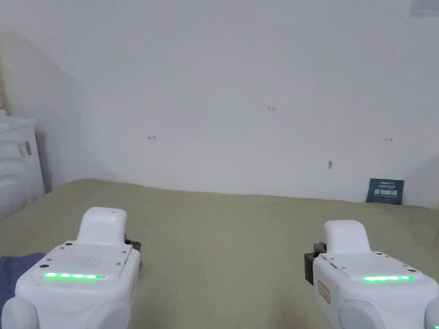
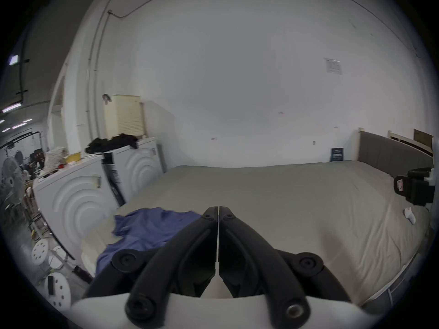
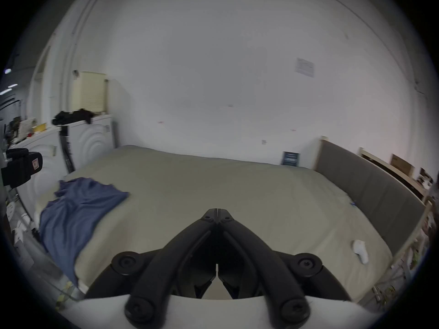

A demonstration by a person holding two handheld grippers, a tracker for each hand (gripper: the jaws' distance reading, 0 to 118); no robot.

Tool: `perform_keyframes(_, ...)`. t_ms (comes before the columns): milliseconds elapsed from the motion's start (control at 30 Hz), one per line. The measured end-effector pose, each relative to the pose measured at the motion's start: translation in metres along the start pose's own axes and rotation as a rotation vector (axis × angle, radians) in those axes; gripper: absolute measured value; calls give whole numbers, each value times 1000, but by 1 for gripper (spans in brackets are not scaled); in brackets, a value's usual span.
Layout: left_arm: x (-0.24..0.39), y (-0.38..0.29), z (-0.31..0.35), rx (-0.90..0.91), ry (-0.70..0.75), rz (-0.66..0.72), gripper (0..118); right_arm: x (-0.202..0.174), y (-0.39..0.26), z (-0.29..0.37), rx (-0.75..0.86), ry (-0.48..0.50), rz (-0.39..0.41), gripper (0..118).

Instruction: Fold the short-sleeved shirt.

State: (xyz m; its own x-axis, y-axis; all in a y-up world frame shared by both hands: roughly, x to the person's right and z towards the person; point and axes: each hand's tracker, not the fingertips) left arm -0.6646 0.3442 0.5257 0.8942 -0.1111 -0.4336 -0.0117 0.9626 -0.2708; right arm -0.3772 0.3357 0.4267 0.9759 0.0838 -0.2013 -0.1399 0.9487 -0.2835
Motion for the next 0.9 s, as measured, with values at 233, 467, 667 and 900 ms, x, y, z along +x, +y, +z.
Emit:
perform_keyframes(233, -95, -16, 43, -29, 226, 61, 0, -100, 1, -14, -8, 287, 52, 2)
perform_keyframes(467, -139, -36, 66, -59, 331, 98, 0, -154, -3, 6, -18, 424, 81, 2)
perform_keyframes(667, -152, -43, 56, -96, 337, 115, 0, -163, -11, -1, -28, 456, 108, 2)
perform_keyframes(900, -157, -35, -33, -214, 229, 86, 0, -135, -18, -31, -58, 398, 114, 2)
